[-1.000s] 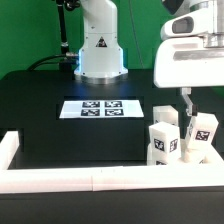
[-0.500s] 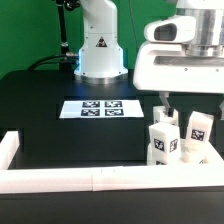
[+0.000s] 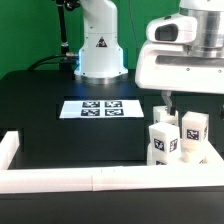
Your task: Assemble stool
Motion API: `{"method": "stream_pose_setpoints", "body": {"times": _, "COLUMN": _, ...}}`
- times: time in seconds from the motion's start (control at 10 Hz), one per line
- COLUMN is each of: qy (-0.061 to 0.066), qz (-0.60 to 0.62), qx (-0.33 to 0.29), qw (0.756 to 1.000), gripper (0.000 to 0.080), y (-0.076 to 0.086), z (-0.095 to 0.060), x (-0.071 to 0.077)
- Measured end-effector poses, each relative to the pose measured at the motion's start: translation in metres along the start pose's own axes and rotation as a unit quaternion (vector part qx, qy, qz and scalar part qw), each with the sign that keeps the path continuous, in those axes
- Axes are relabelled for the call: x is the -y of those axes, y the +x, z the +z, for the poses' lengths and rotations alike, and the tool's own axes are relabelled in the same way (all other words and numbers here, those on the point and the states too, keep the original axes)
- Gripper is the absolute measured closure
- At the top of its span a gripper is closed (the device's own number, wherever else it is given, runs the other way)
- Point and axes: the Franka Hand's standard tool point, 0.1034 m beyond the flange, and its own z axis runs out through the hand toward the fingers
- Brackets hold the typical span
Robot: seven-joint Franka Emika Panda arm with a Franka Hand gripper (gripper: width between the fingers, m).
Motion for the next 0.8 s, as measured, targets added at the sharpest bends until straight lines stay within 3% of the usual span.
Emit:
{"method": "stream_pose_setpoints", "body": {"times": 0.4, "qy": 0.011, "qz": 0.027, "qx": -0.031, "qw": 0.999, "gripper": 0.0151, "y": 0.003, "z": 0.014, "x": 0.016}}
{"method": "stream_pose_setpoints", "body": {"times": 0.8, "qy": 0.011, "qz": 0.028, "qx": -0.034, "qw": 0.999, "gripper": 0.0151, "y": 0.004, "z": 0.016, "x": 0.012}}
